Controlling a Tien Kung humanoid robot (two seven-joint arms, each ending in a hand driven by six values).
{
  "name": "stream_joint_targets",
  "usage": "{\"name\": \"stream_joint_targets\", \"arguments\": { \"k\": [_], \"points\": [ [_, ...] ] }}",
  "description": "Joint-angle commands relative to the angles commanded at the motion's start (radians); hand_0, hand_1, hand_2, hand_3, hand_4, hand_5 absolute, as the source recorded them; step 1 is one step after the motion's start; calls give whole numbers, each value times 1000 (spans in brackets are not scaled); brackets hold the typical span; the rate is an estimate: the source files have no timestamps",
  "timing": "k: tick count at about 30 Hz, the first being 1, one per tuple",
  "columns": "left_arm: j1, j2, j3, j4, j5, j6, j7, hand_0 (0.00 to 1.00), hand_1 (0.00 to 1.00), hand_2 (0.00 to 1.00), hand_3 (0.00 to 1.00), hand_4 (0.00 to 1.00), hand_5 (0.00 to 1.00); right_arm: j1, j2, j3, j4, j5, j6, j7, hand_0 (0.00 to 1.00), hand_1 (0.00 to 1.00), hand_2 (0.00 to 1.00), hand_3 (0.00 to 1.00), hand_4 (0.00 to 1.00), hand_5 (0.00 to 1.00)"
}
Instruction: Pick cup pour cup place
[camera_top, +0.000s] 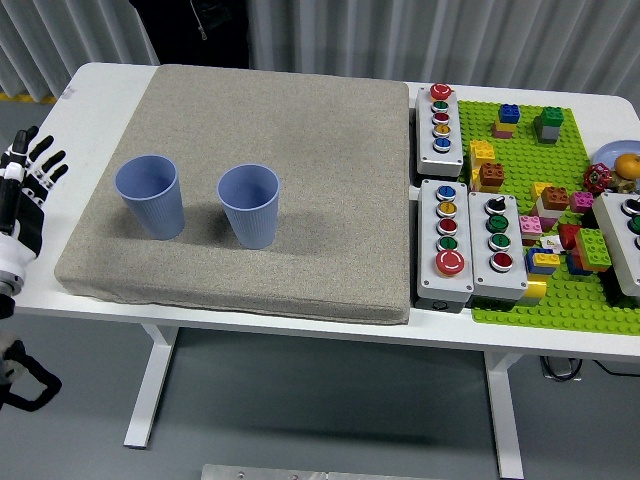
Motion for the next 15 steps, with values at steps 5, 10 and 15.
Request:
{"name": "stream_joint_targets", "arguments": {
  "k": [5,10,15],
  "points": [
    [42,-17,26,-19,4,10,-10,824,808,880,873,930,723,0,0,3,0,-8,0,-3,706,633,590,576,2,140],
    [85,-16,59,-52,9,25,-27,823,806,878,877,926,716,-4,0,2,0,-7,0,-2,706,633,589,576,2,138],
    [90,-15,61,-51,28,36,-37,823,809,897,905,928,629,-7,1,4,0,-14,0,-5,706,633,590,575,2,137]
  ]
}}
